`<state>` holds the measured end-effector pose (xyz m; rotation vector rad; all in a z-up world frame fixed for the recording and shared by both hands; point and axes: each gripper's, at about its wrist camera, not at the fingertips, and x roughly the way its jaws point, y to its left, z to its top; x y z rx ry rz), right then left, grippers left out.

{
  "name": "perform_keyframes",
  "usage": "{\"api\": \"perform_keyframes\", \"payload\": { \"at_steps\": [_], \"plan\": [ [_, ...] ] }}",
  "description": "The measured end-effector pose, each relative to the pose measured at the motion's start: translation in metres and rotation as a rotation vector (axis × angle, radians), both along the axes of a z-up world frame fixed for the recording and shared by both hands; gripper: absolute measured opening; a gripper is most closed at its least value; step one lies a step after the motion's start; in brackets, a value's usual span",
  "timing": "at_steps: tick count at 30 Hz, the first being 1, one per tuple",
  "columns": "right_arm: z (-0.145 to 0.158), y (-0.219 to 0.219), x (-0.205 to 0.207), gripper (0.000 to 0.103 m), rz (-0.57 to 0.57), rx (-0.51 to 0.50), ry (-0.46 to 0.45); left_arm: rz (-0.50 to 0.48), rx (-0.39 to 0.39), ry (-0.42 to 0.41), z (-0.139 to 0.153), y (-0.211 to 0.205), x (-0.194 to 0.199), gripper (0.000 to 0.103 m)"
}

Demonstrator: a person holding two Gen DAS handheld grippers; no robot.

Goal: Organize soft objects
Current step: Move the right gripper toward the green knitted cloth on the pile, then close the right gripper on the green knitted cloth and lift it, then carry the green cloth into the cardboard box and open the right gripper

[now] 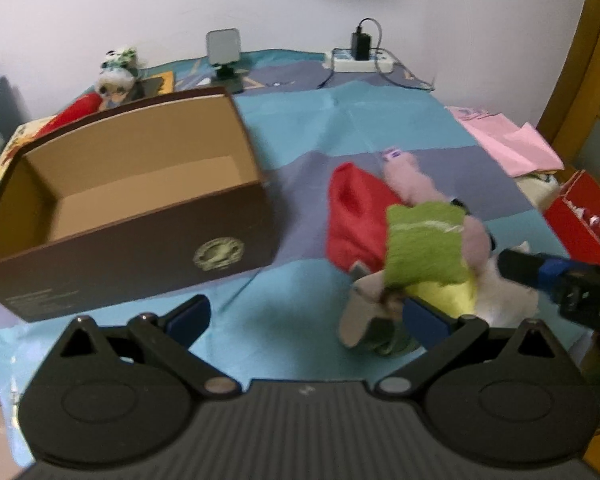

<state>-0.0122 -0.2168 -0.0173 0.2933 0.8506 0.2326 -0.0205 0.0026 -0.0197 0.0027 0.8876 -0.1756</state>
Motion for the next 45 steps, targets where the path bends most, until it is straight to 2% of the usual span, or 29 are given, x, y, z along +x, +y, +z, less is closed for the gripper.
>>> {"api": "perform_keyframes", "payload": {
  "at_steps": [8, 15, 19, 20, 22, 27, 30, 33, 36, 45],
  "plan": [
    [-0.011, -0.023, 0.028, 0.024, 0.037, 0.094, 0.044, -0.105, -0.147, 0.037, -0.011, -0.024, 0.011, 0.102],
    [-0.02, -0.03, 0.052, 0.023, 0.095, 0.138, 0.054, -0.152, -0.14, -0.001, -0.02, -0.045, 0.015, 0.102],
    [-0.024, -0.03, 0.066, 0.022, 0.132, 0.152, 0.063, -0.137, -0.181, 0.017, -0.024, -0.043, 0.028, 0.101],
    [-0.026, -0.028, 0.068, 0.022, 0.138, 0.15, 0.065, -0.135, -0.187, 0.022, -0.026, -0.043, 0.031, 0.099],
    [-0.03, -0.027, 0.074, 0.022, 0.151, 0.153, 0.074, -0.143, -0.204, 0.03, -0.03, -0.044, 0.035, 0.081],
    [-0.041, -0.025, 0.085, 0.021, 0.171, 0.172, 0.102, -0.132, -0.214, 0.057, -0.044, -0.051, 0.044, 0.071],
    [-0.046, -0.023, 0.086, 0.016, 0.202, 0.19, 0.107, -0.149, -0.237, 0.077, -0.048, -0.052, 0.048, 0.047],
    [-0.051, -0.021, 0.086, 0.006, 0.234, 0.195, 0.105, -0.162, -0.242, 0.076, -0.051, -0.052, 0.046, 0.031],
    [-0.051, -0.023, 0.088, 0.0, 0.261, 0.22, 0.107, -0.161, -0.215, 0.05, -0.047, -0.053, 0.039, 0.025],
    [-0.019, -0.017, 0.093, 0.0, 0.313, 0.292, -0.002, -0.189, -0.2, -0.079, -0.008, -0.04, 0.026, 0.022]
  ]
}}
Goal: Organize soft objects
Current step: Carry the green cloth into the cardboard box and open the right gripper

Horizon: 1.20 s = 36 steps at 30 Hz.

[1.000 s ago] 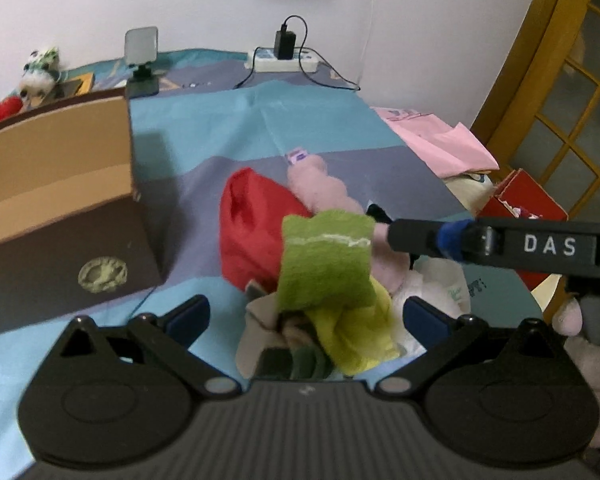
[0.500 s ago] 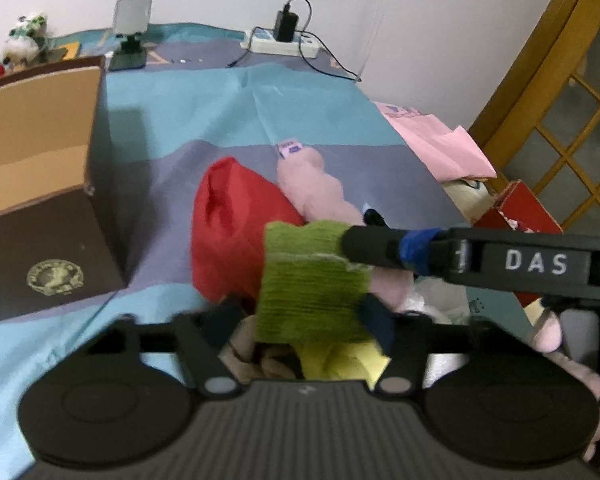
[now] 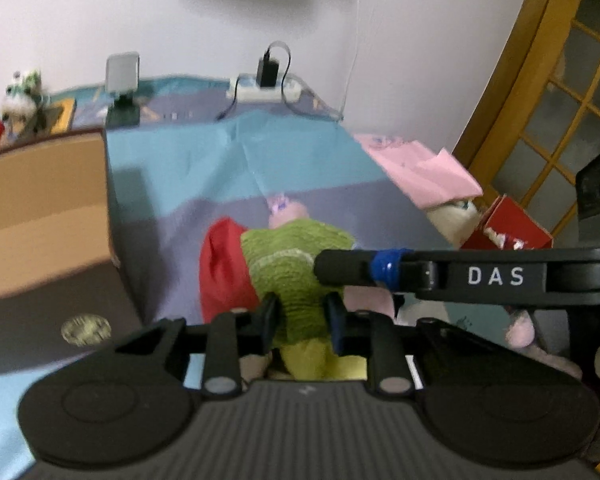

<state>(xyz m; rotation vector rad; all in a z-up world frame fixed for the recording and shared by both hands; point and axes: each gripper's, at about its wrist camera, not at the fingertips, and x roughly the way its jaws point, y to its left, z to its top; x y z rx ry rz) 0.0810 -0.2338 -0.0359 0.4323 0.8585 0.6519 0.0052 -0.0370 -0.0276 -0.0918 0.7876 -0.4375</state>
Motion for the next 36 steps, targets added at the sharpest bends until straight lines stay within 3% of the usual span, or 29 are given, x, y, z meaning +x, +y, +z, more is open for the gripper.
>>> {"api": "perform_keyframes", "payload": {
  "at_steps": [10, 16, 27, 36],
  "plan": [
    [0.037, 0.082, 0.029, 0.0, 0.07, 0.06, -0.11, 0.064, 0.006, -0.139, 0.048, 0.072, 0.022, 0.022],
    [0.038, 0.166, 0.06, 0.0, 0.156, 0.08, -0.098, 0.157, 0.031, -0.138, 0.054, 0.153, 0.051, 0.022],
    [-0.005, 0.296, 0.101, 0.0, 0.263, 0.027, 0.049, 0.294, 0.116, 0.007, 0.004, 0.279, 0.106, 0.022],
    [-0.036, 0.355, 0.125, 0.0, 0.3, -0.069, 0.139, 0.391, 0.244, 0.072, -0.025, 0.328, 0.136, 0.028]
  ]
}}
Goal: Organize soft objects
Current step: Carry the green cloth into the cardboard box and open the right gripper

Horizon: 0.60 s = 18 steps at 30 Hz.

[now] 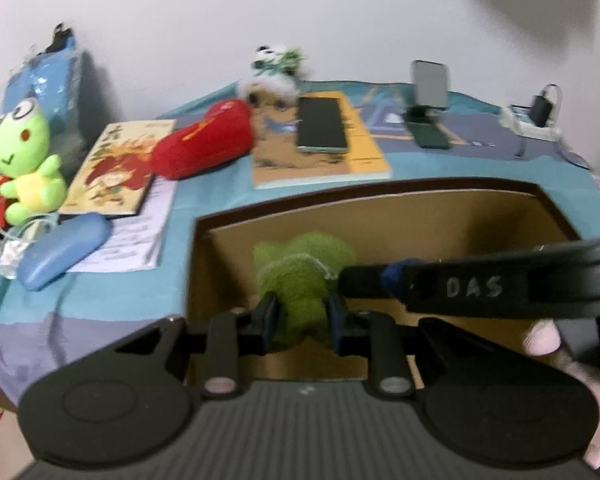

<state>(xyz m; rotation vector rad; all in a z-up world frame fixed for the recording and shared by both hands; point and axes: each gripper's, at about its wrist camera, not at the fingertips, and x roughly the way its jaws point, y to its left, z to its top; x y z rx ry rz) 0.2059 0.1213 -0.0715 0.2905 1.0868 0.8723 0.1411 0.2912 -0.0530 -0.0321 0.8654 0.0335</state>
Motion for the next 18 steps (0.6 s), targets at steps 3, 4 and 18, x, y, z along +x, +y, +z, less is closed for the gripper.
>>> {"api": "perform_keyframes", "payload": {
  "at_steps": [3, 4, 18],
  "plan": [
    [-0.006, 0.009, 0.003, 0.005, -0.021, -0.019, 0.015, 0.03, 0.026, -0.001, -0.002, 0.01, 0.001, 0.04],
    [-0.007, 0.009, 0.002, 0.005, -0.025, -0.016, 0.016, 0.037, 0.031, -0.002, -0.002, 0.012, 0.001, 0.044],
    [0.009, -0.022, -0.007, 0.007, -0.062, -0.017, -0.004, 0.078, 0.015, 0.007, 0.007, 0.008, -0.019, 0.046]
  ]
}}
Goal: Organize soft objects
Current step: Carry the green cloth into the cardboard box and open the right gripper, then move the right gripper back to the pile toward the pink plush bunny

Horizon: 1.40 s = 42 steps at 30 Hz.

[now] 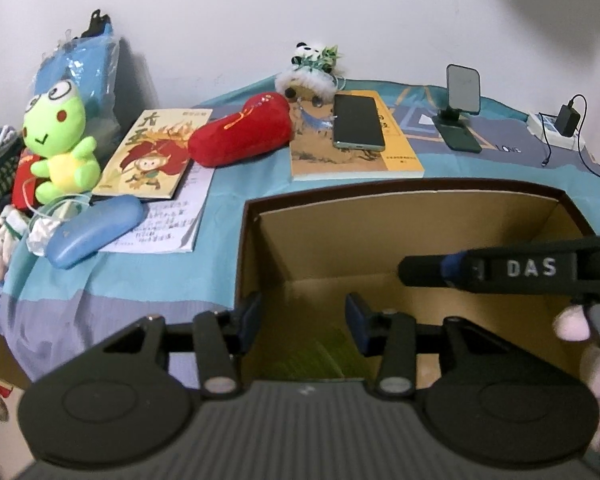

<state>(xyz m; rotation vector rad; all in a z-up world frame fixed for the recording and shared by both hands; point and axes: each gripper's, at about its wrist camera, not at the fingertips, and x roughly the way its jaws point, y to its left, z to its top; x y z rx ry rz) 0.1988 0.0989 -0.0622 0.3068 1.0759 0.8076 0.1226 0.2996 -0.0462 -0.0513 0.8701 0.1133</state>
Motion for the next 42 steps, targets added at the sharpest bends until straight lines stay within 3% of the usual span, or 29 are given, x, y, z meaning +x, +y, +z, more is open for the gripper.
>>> {"api": "perform_keyframes", "payload": {
  "at_steps": [15, 24, 32, 42],
  "plan": [
    [0.03, -0.07, -0.045, 0.009, 0.02, 0.058, -0.053, 0.068, 0.056, -0.03, 0.032, -0.067, -0.048, 0.051],
    [0.034, -0.126, -0.075, 0.01, -0.007, 0.09, -0.037, 0.045, 0.051, -0.041, 0.043, -0.131, -0.082, 0.053],
    [0.027, -0.19, -0.104, 0.01, -0.086, 0.063, -0.036, -0.037, 0.023, -0.031, 0.039, -0.186, -0.108, 0.053],
    [0.008, -0.284, -0.118, 0.011, -0.274, -0.016, -0.014, -0.239, -0.063, 0.003, 0.014, -0.252, -0.126, 0.055]
  ]
}}
